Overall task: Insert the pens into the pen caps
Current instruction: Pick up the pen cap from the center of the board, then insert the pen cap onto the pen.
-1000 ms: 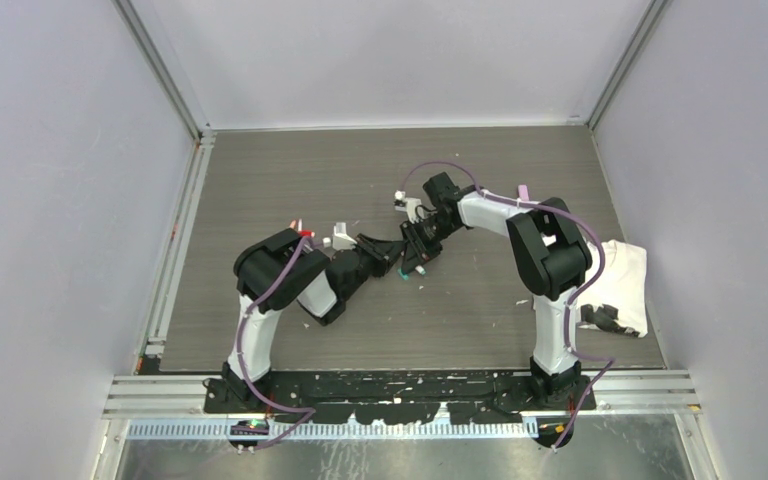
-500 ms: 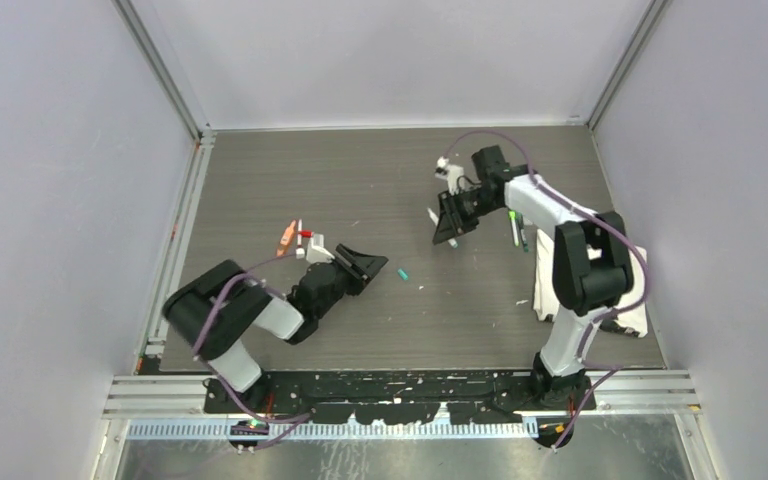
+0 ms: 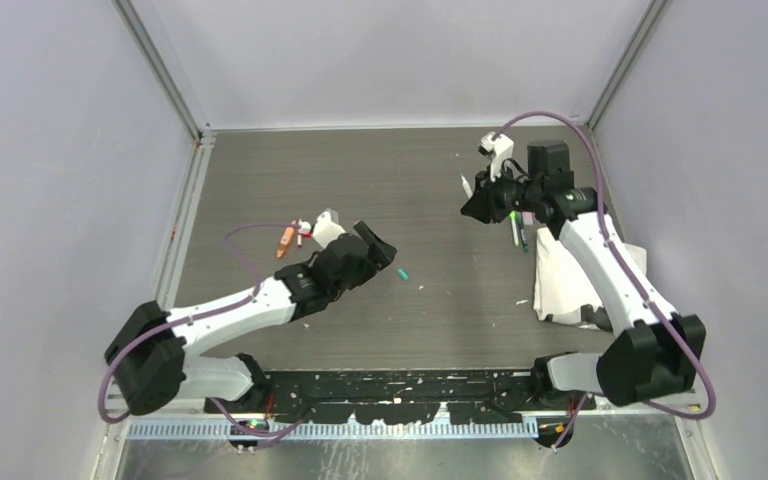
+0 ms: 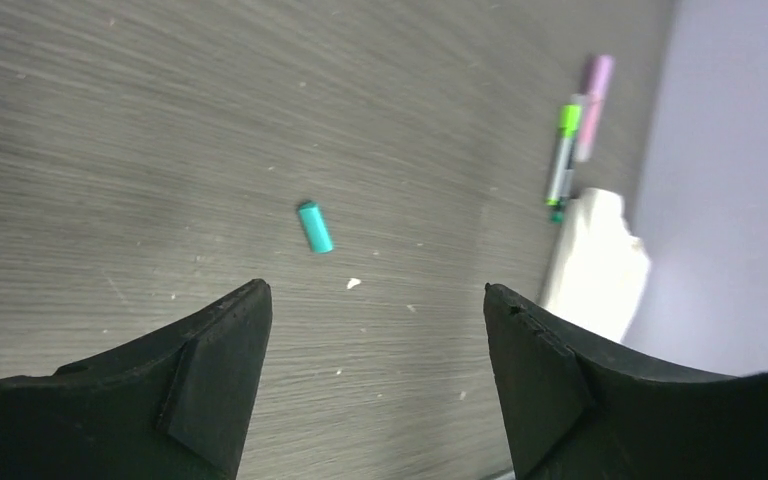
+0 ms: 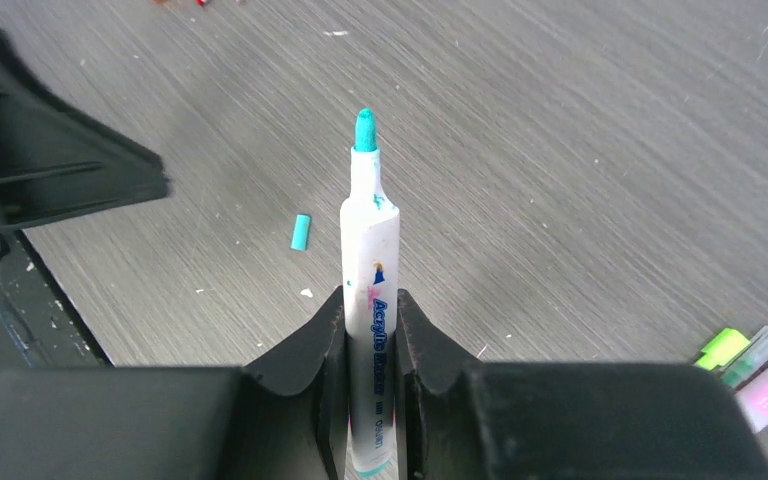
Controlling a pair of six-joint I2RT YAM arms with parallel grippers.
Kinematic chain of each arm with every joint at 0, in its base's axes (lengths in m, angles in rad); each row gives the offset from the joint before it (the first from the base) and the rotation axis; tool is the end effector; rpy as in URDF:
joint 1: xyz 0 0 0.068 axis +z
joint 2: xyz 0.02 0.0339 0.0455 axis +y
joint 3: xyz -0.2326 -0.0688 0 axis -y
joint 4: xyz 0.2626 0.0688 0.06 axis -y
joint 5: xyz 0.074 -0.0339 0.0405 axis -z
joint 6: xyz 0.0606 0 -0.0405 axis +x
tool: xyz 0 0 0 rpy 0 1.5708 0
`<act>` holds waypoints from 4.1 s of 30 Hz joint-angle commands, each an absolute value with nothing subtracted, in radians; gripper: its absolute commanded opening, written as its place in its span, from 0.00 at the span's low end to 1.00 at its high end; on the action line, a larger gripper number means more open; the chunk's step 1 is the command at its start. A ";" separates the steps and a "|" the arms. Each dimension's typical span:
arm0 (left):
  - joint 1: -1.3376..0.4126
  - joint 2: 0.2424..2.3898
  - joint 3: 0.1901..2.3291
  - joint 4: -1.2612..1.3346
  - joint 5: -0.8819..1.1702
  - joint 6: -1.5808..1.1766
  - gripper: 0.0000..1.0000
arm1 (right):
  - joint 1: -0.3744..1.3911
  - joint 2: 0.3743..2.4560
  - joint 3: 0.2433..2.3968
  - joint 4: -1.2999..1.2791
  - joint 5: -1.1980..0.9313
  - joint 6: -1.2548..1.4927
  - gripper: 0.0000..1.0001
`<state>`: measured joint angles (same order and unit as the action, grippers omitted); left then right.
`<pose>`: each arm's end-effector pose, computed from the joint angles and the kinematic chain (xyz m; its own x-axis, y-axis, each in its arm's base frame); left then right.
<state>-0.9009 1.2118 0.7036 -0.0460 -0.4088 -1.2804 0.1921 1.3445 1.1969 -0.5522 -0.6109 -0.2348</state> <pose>0.2096 -0.2258 0.1877 -0.5817 -0.6816 -0.4439 -0.1672 0.6343 -0.7548 0.3182 0.0973 0.2813 -0.4783 -0.2872 -0.8299 -0.7181 0.6719 0.1813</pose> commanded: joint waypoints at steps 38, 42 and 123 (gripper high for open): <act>-0.914 2.015 1.481 -0.761 -0.369 -1.374 0.38 | 0.163 1.251 1.031 -0.439 -0.877 -0.280 0.01; -0.914 2.029 1.488 -0.767 -0.370 -1.376 0.38 | 0.163 1.254 1.031 -0.440 -0.879 -0.281 0.01; -0.710 1.460 0.412 0.538 -0.096 -1.666 0.01 | 0.595 1.866 0.966 -0.202 -0.963 0.125 0.01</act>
